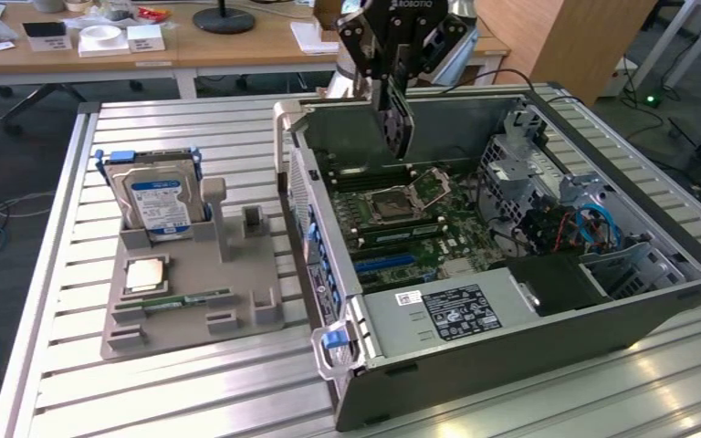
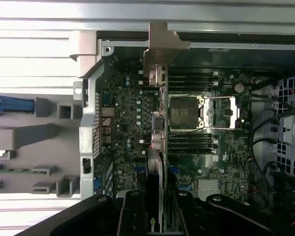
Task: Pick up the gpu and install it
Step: 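Pick up the gpu and move the gpu toward the slot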
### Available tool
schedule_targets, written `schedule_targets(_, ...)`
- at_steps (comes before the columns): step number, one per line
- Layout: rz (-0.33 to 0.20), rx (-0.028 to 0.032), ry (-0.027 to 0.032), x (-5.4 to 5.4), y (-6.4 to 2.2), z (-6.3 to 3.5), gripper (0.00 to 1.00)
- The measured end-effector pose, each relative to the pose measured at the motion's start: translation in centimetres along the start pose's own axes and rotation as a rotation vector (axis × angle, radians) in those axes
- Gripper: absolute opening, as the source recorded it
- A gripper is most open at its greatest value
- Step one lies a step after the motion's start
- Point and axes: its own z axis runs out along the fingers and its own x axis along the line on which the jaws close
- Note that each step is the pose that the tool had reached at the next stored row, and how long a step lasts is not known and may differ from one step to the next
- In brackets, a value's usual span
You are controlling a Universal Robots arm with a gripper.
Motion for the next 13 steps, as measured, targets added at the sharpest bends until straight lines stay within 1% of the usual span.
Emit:
schedule_targets(7, -0.002, -0.0003, 0.0, -1.8, 0.35, 0.07, 0.26)
schedule_targets(13, -0.005, -0.0003, 0.0002, -3.1, 0.7, 0.1, 0.26)
